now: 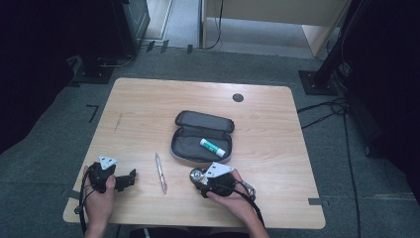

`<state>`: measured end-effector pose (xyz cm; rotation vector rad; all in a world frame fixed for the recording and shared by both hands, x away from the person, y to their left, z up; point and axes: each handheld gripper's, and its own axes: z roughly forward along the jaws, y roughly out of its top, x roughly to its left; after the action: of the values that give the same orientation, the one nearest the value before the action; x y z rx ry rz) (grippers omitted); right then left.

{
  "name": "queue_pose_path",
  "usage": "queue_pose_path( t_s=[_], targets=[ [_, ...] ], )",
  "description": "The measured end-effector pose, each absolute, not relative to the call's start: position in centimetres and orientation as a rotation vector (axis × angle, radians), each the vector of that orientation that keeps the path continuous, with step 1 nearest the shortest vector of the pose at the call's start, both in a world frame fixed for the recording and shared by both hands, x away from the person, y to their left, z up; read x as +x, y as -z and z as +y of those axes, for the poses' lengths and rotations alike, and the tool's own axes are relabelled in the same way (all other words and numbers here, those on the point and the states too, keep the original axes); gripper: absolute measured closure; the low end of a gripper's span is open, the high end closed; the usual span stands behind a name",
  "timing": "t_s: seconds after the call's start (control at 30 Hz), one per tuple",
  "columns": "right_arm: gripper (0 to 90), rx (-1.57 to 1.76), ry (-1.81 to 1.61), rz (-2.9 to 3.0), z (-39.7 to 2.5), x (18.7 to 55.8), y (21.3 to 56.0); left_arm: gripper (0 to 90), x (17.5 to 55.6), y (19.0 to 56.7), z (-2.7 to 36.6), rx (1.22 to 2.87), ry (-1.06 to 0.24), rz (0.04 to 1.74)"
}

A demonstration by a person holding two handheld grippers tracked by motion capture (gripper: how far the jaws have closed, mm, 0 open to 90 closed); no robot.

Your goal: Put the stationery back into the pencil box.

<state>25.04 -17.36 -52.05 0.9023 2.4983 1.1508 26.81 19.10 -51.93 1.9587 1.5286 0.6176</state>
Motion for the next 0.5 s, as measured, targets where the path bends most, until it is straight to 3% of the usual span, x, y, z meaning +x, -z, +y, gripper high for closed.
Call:
queue_pose_path(
  t_s=[0.13,0.5],
  targets=[
    [40.6,0.865,-1.176,2.52,-17.3,24.4,52.1,0.0,26.8,51.9,19.1,1.958,-0.618,1.529],
    [23.8,0.888,-1.143,2.497,-16.0,24.8,52.3,0.0,26.8,51.9,19.1,1.959,-0.618,1.528]
  ],
)
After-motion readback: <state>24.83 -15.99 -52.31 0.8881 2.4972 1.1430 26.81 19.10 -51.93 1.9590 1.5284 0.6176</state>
